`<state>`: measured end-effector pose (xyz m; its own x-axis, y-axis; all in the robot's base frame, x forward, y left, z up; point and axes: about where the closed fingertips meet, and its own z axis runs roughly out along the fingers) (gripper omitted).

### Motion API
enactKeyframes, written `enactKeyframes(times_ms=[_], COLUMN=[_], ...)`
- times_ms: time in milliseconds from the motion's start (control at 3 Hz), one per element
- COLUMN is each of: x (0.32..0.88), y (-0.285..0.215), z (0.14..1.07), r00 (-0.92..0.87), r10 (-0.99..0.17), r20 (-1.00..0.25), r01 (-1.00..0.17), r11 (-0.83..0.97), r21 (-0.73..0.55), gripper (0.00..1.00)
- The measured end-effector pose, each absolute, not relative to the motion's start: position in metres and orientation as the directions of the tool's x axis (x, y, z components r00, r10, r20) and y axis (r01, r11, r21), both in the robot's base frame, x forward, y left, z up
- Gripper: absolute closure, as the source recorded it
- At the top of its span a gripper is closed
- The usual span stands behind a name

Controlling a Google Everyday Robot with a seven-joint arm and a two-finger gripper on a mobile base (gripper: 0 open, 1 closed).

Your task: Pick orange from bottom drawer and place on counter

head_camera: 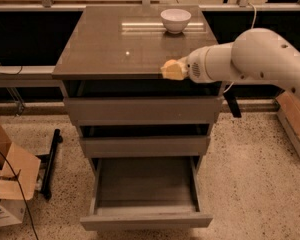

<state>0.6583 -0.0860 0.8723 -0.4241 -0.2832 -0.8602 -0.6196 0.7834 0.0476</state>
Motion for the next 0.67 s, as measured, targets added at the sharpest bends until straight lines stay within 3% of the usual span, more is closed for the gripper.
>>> enactKeyframes(times_ms=[667], x=[0.756], y=[-0.083], z=[0.898], r00=[-0.339], r10=[-0.356], r20=[-0.871], r01=[-0.678], r11=[0.734], r21=[-0.037], gripper=[1.0])
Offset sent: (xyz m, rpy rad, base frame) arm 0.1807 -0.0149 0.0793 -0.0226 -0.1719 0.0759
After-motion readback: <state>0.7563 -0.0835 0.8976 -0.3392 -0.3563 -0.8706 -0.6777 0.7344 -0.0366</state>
